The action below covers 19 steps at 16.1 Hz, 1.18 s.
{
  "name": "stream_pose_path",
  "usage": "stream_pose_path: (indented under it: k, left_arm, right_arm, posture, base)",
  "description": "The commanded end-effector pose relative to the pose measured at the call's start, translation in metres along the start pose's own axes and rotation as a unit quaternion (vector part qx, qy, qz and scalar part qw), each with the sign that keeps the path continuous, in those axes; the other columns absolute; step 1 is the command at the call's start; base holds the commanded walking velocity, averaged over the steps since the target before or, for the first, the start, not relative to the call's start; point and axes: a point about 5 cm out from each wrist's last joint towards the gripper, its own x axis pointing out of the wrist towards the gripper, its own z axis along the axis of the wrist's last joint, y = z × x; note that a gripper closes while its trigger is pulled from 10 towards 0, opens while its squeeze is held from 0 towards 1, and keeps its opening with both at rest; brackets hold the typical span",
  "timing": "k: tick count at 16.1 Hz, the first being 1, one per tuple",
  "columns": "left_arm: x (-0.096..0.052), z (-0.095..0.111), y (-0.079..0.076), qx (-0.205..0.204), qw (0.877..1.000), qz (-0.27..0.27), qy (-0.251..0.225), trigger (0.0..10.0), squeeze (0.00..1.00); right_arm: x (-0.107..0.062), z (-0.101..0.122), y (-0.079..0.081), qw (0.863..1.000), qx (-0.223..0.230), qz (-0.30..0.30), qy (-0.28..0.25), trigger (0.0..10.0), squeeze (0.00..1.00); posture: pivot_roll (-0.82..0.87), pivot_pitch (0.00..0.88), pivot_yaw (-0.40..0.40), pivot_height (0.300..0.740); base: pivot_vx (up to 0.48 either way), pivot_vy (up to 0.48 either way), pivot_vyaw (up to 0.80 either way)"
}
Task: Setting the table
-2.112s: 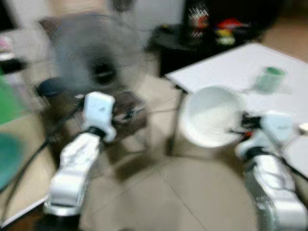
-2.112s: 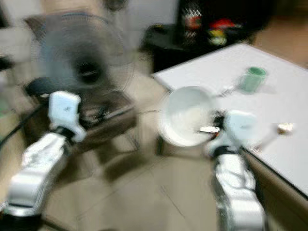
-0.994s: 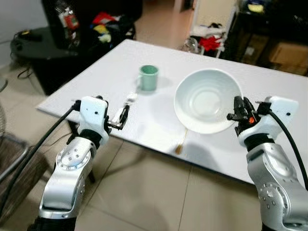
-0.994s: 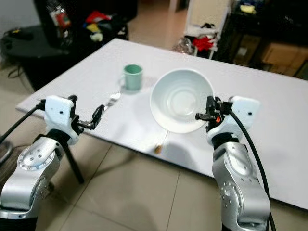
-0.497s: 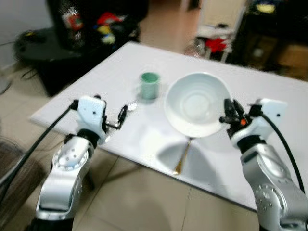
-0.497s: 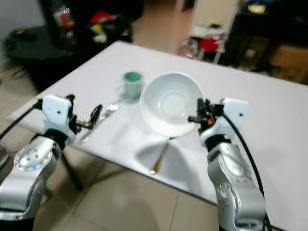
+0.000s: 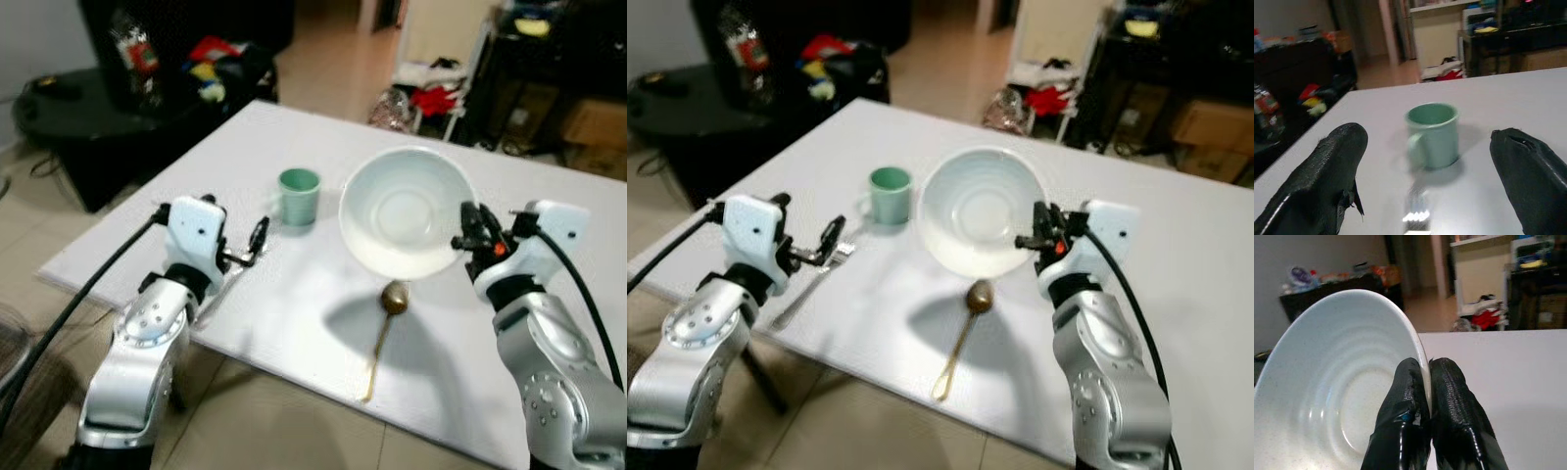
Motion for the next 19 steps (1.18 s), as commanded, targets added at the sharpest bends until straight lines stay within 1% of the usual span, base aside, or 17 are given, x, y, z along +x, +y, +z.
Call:
stream_pose_path:
  k: [1, 3, 4, 6, 7, 8, 9, 11, 12, 13, 14, 15, 16, 17, 18, 19]
  left_arm:
    - [0.002, 0.001, -0.006, 0.001, 1.0, -0.014, 0.001, 10.0, 0.0]
    - [0.001, 0.0, -0.01, 0.002, 0.999, -0.037, 0.009, 10.0, 0.0]
    - [0.002, 0.001, -0.013, 0.003, 0.999, -0.05, 0.008, 10.0, 0.0]
    - [0.002, 0.005, -0.021, 0.003, 0.995, -0.103, 0.003, 10.0, 0.0]
    - [0.001, 0.005, -0.024, 0.001, 0.992, -0.124, 0.006, 10.0, 0.0]
    - [0.0, 0.005, -0.028, -0.002, 0.989, -0.147, 0.011, 10.0, 0.0]
    - [-0.001, 0.004, -0.03, -0.004, 0.987, -0.16, 0.016, 10.0, 0.0]
    - [-0.002, 0.002, -0.035, 0.0, 0.983, -0.18, 0.021, 10.0, 0.0]
    - [-0.002, 0.003, -0.035, -0.001, 0.982, -0.188, 0.023, 10.0, 0.0]
    - [-0.003, 0.003, -0.036, -0.001, 0.98, -0.195, 0.024, 10.0, 0.0]
    - [-0.005, 0.002, -0.037, -0.002, 0.976, -0.215, 0.033, 10.0, 0.0]
    - [-0.011, 0.0, -0.04, -0.003, 0.966, -0.254, 0.051, 10.0, 0.0]
    - [-0.015, -0.002, -0.042, 0.003, 0.959, -0.277, 0.06, 10.0, 0.0]
    - [-0.018, -0.003, -0.044, 0.003, 0.955, -0.29, 0.065, 10.0, 0.0]
    - [-0.018, -0.003, -0.045, 0.001, 0.953, -0.294, 0.067, 10.0, 0.0]
    - [-0.018, -0.003, -0.045, 0.001, 0.954, -0.292, 0.067, 10.0, 0.0]
  right_arm:
    - [0.003, 0.003, -0.006, 1.0, 0.013, -0.02, -0.001, 10.0, 0.0]
    - [0.01, 0.002, -0.01, 0.999, 0.04, -0.028, 0.004, 10.0, 0.0]
    - [0.014, -0.001, -0.012, 0.998, 0.059, -0.03, 0.016, 10.0, 0.0]
    - [0.025, -0.007, -0.02, 0.993, 0.101, -0.041, 0.05, 10.0, 0.0]
    - [0.032, -0.01, -0.025, 0.991, 0.109, -0.048, 0.064, 10.0, 0.0]
    - [0.041, -0.011, -0.029, 0.988, 0.13, -0.051, 0.072, 10.0, 0.0]
    - [0.048, -0.012, -0.032, 0.986, 0.14, -0.055, 0.075, 10.0, 0.0]
    - [0.07, -0.018, -0.034, 0.98, 0.171, -0.047, 0.094, 10.0, 0.0]
    - [0.075, -0.02, -0.036, 0.976, 0.183, -0.051, 0.103, 10.0, 0.0]
    - [0.078, -0.022, -0.037, 0.974, 0.19, -0.049, 0.112, 10.0, 0.0]
    - [0.084, -0.025, -0.039, 0.971, 0.197, -0.049, 0.13, 10.0, 0.0]
    - [0.093, -0.03, -0.044, 0.968, 0.191, -0.062, 0.149, 10.0, 0.0]
    - [0.098, -0.032, -0.045, 0.965, 0.2, -0.06, 0.158, 10.0, 0.0]
    - [0.102, -0.037, -0.045, 0.964, 0.191, -0.064, 0.173, 10.0, 0.0]
    - [0.105, -0.039, -0.045, 0.964, 0.189, -0.063, 0.179, 10.0, 0.0]
    - [0.11, -0.041, -0.043, 0.961, 0.199, -0.056, 0.185, 10.0, 0.0]
  posture:
    - [0.03, 0.0, -0.028, 0.74]
    - [0.04, 0.0, -0.028, 0.74]
    - [0.04, 0.0, -0.028, 0.74]
    - [0.05, 0.0, -0.028, 0.74]
    - [0.05, 0.0, -0.021, 0.74]
    - [0.05, 0.0, -0.016, 0.74]
    - [0.05, 0.0, -0.015, 0.74]
    - [0.05, 0.0, -0.011, 0.74]
    - [0.06, 0.0, -0.018, 0.74]
    - [0.06, 0.0, -0.018, 0.74]
    - [0.07, 0.0, -0.021, 0.74]
    - [0.07, 0.0, -0.022, 0.74]
    - [0.07, 0.0, -0.022, 0.74]
    - [0.08, 0.0, -0.022, 0.74]
    - [0.08, 0.0, -0.022, 0.74]
    - [0.08, 0.0, -0.018, 0.74]
  base:
    - [0.311, 0.0, 0.0]
    - [0.0, 0.0, 0.0]
    - [0.0, 0.0, 0.0]
    - [0.0, 0.0, 0.0]
    - [0.0, 0.0, 0.0]
    - [0.0, 0.0, 0.0]
    - [0.0, 0.0, 0.0]
    - [0.0, 0.0, 0.0]
    - [0.0, 0.0, 0.0]
    - [0.0, 0.0, 0.0]
    - [0.0, 0.0, 0.0]
    - [0.0, 0.0, 0.0]
    - [0.0, 0.0, 0.0]
    - [0.0, 0.0, 0.0]
    - [0.0, 0.0, 0.0]
    - [0.0, 0.0, 0.0]
